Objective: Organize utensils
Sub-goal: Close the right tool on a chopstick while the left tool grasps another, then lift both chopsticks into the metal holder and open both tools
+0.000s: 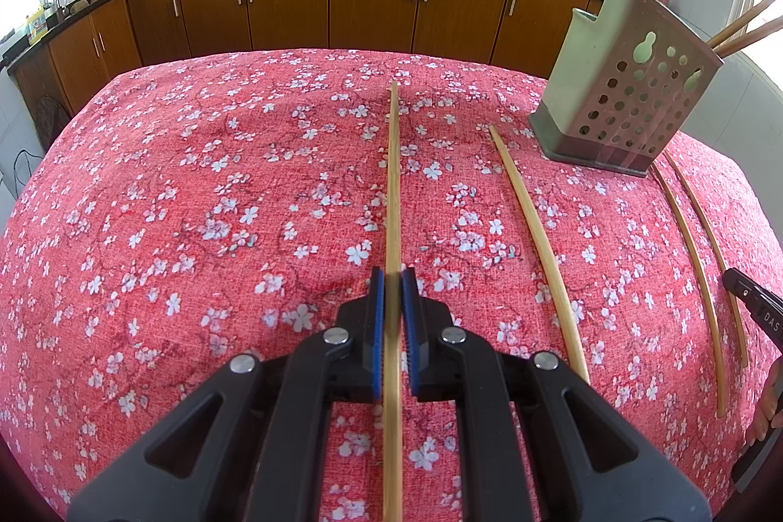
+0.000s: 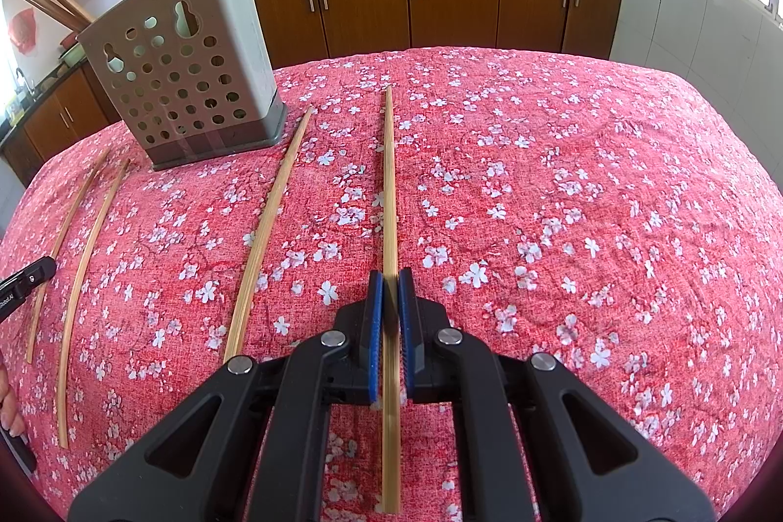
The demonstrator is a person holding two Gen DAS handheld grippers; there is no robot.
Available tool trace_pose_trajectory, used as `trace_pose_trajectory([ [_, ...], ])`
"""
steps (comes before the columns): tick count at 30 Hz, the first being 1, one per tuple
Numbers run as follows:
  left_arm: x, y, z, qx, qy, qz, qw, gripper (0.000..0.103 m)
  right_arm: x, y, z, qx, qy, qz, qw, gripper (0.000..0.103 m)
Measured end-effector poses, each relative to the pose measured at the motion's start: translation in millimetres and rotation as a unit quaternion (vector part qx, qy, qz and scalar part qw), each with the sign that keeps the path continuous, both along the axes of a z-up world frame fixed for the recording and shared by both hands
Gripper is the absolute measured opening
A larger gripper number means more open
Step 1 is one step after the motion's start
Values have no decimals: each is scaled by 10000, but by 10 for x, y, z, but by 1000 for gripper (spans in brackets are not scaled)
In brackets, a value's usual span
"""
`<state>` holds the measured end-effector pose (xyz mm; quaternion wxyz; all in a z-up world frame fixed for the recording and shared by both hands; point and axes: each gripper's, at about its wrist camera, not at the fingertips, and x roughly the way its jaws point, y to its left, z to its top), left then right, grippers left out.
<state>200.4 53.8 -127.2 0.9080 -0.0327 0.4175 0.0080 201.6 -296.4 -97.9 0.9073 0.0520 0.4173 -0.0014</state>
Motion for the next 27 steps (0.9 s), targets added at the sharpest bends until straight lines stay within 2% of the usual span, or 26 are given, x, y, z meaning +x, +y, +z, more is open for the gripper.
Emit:
trace_pose_trajectory([
  [13,-7,1,9,-37,0,-8,10000,11,-8,37,5,-129,15,-20,9999,8],
  [16,-92,-50,20,163,26,-103,9998,11,-41,80,3,-242,17,43,9997,8],
  [25,-290,-143,34,429,72,-251,9987,9,-154,24,25,-52,27,85,9999,7],
  [27,-318,-139,107,371,28,-228,9990,9,-178,6,99,-46,-81,43,9999,7],
])
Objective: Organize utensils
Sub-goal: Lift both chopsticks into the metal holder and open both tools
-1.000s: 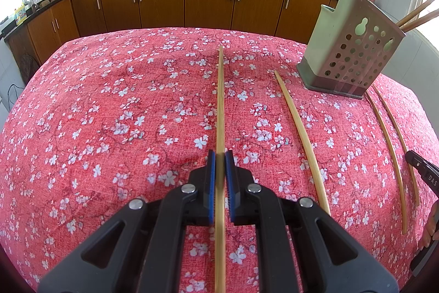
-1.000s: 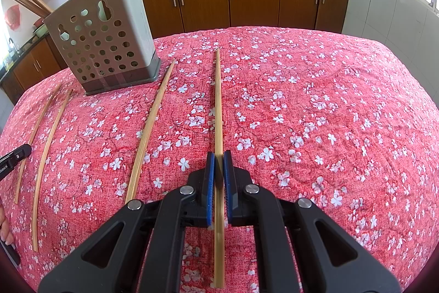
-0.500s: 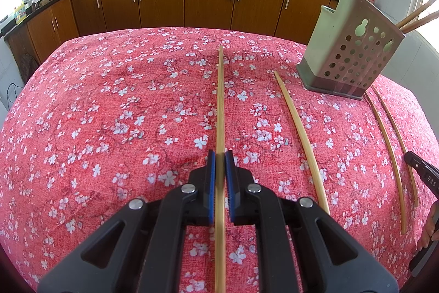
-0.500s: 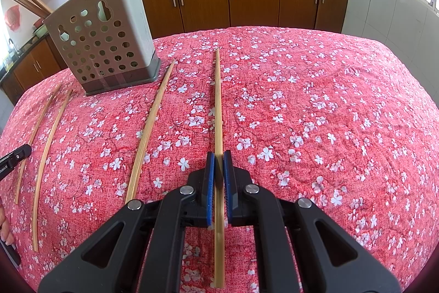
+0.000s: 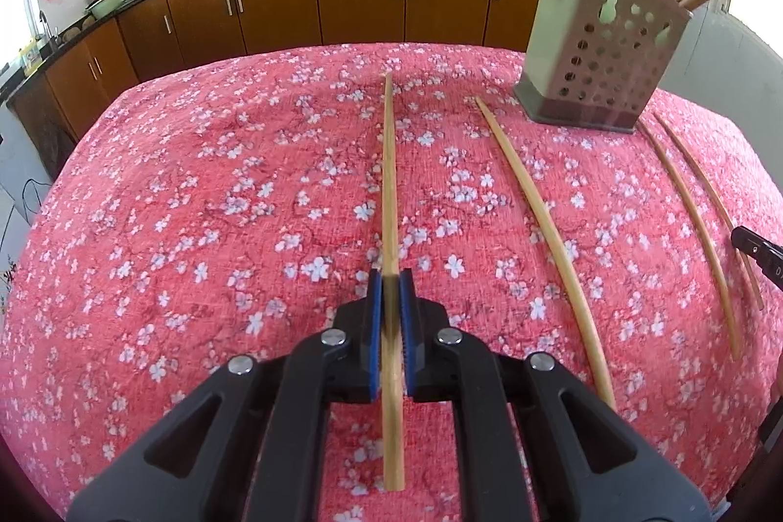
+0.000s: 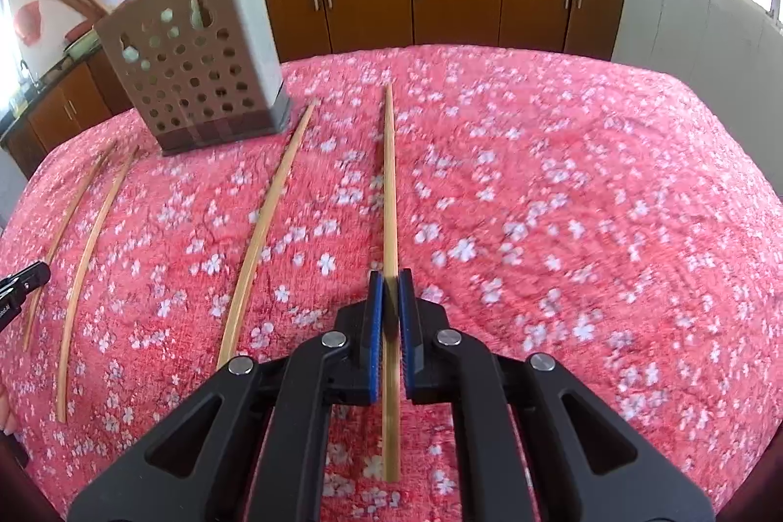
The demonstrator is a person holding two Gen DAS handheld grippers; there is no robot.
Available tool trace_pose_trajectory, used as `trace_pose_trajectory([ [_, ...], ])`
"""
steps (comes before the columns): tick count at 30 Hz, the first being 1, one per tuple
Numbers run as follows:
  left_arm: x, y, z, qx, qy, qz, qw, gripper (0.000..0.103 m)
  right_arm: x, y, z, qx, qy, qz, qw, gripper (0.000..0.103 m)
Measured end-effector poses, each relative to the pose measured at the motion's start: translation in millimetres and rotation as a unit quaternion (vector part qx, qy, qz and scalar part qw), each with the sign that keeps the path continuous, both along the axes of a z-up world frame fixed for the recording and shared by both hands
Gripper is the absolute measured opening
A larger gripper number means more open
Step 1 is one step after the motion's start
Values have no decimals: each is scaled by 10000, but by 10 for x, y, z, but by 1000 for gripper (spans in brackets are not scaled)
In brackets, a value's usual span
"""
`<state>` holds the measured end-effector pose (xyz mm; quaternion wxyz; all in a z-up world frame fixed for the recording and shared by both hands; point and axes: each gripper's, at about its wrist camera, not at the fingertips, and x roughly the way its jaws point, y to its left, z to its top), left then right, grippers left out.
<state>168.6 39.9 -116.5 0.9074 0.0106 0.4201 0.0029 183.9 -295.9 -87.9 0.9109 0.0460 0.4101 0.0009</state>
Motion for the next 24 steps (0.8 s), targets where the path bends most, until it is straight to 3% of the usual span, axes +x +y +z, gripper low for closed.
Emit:
trace_pose_trajectory([
  [12,-186,54,1171,-404,-1356,-103,9899,8,-191,-44,971,33,-1437,-110,9896,7],
  [17,-142,30,1425,-403,-1572,-157,9866,8,-155,-47,1164,100,-1675,-94,9858,7],
  [24,-276,-177,1841,-561,-1922,-629,9777,8,-210,12,1594,635,-2044,192,9766,7],
])
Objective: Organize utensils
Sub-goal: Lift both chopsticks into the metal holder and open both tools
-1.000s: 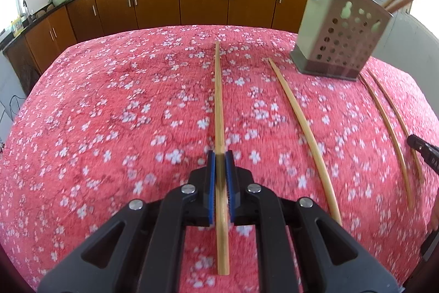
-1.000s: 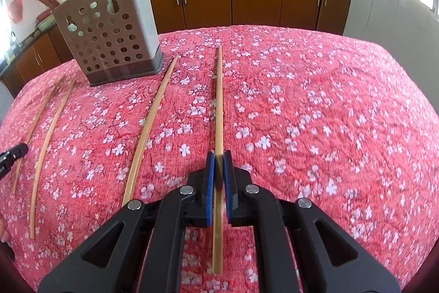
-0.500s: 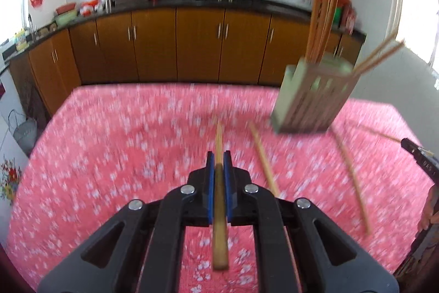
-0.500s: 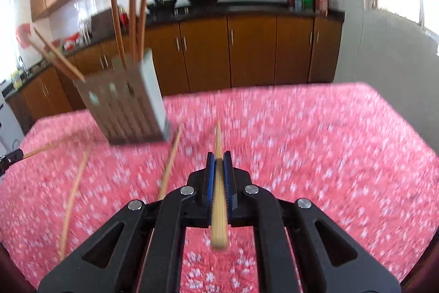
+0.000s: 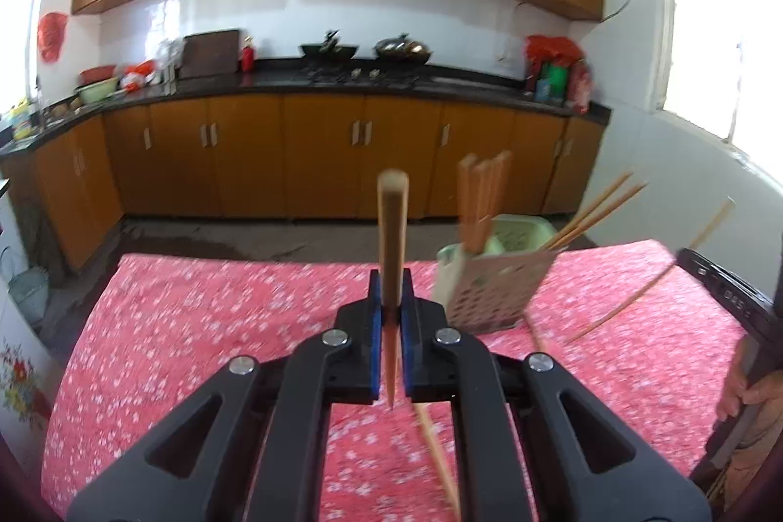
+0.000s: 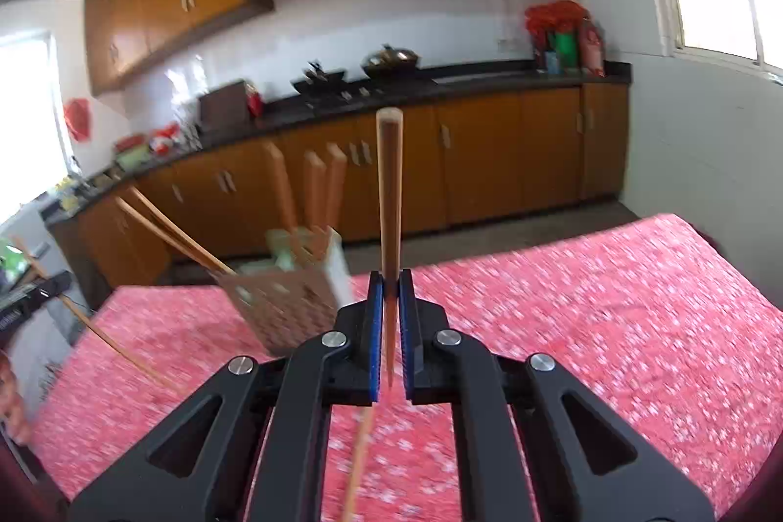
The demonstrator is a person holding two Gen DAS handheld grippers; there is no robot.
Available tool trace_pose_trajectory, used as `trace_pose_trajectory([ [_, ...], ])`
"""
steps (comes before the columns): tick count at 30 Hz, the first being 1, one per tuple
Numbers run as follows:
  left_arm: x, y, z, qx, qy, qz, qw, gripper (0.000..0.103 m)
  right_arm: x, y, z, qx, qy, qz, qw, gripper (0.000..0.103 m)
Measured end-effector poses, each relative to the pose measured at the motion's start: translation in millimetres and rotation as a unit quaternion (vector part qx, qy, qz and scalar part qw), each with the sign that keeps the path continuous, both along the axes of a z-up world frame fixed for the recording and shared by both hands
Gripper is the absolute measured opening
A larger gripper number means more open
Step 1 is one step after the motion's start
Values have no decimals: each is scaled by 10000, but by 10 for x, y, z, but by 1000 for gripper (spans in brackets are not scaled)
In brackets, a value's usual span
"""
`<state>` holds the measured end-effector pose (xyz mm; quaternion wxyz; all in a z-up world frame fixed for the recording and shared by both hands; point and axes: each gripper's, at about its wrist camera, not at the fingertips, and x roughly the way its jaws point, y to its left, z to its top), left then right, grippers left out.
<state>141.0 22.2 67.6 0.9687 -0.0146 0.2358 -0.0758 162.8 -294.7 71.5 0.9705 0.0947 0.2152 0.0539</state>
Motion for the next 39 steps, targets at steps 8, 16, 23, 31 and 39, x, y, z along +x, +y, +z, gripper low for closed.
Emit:
trace_pose_trajectory([
  [8,-73,-351,554,-262,-721,-417,9962,8,-25,205,570,411,-659,517,9956,7],
  [16,268,-620,968,-621,-1513,-44,9865,8,255,448,831,265,-1152,465,9919,7],
  [23,708,-794,741,-653,-1409,153,9878,8,616,533,605,98,-737,329,9967,7],
  [31,938,-791,443,-659,-1015,110,9926,20,665,604,479,-94,-595,323,9977,13],
  [39,586,-429,508,-621,-1114,328,9913,33,402,315,600,-80,-849,18,9964,28],
])
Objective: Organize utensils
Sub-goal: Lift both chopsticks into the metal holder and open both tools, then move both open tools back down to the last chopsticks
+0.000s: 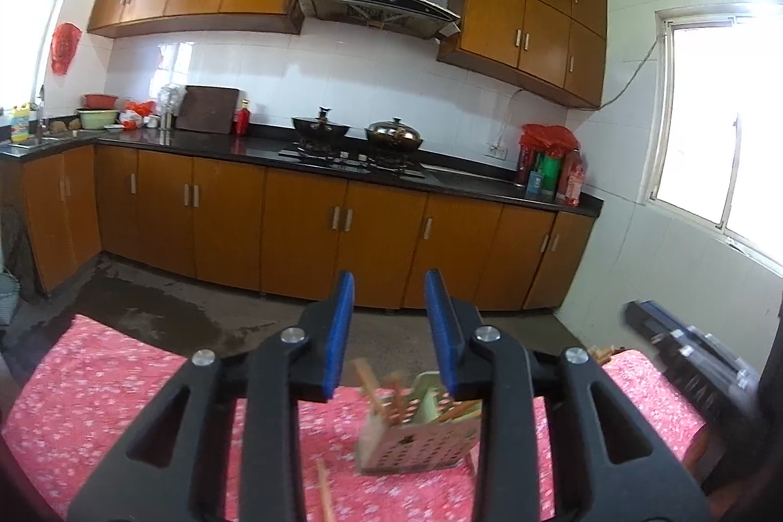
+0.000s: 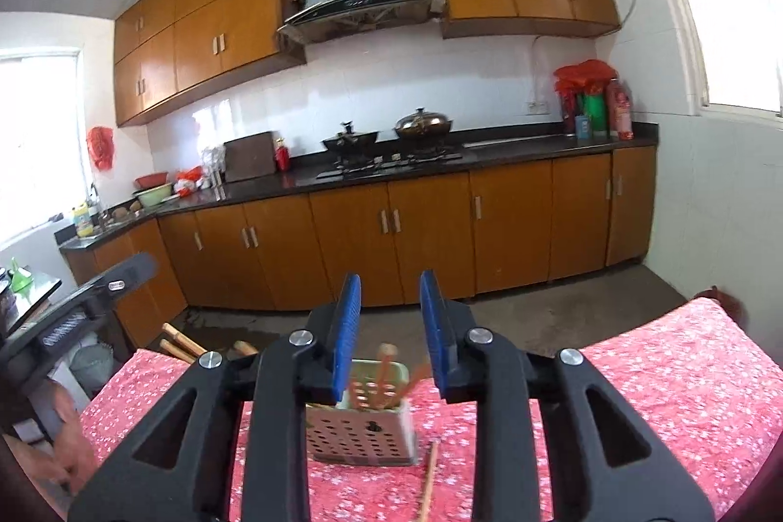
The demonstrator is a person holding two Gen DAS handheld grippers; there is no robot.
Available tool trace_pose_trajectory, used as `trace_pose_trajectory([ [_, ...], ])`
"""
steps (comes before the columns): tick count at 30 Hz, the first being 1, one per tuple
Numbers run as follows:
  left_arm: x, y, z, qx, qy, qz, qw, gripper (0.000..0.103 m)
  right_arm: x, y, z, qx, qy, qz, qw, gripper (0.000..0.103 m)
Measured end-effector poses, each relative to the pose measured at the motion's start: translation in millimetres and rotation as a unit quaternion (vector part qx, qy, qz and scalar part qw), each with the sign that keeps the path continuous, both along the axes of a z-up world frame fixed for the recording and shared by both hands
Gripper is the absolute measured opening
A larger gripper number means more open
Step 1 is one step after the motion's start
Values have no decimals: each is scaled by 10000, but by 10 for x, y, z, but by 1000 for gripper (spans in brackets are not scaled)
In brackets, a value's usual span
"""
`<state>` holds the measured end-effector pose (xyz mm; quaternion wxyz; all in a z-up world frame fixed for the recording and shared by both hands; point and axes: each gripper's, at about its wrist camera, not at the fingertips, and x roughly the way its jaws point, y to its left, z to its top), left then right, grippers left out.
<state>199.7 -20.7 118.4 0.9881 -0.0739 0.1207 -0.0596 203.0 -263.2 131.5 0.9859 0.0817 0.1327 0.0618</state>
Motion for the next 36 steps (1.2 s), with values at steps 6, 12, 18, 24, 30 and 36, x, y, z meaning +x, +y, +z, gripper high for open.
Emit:
trace_pose_trajectory([
  [6,-333,478,-382,351,412,510,9972,40,-109,-453,-475,-7,769,-541,9956,33],
  [12,-355,740,-1206,496,1576,595,9845,40,-41,-465,-1550,182,2388,-174,9708,23],
  [18,-456,612,-1706,363,2181,252,9749,40,-207,-58,-2107,150,2949,462,9543,21],
  [24,-496,287,-1956,434,2468,-60,9681,40,-227,158,-2258,-207,3034,442,9516,16],
  [30,-466,107,-2158,502,2769,-218,9593,37,-181,-12,-2266,-185,3040,41,9525,8],
  [36,-392,-73,-2356,787,3043,-200,9491,21,-192,-168,-2253,-97,3051,-63,9522,8],
])
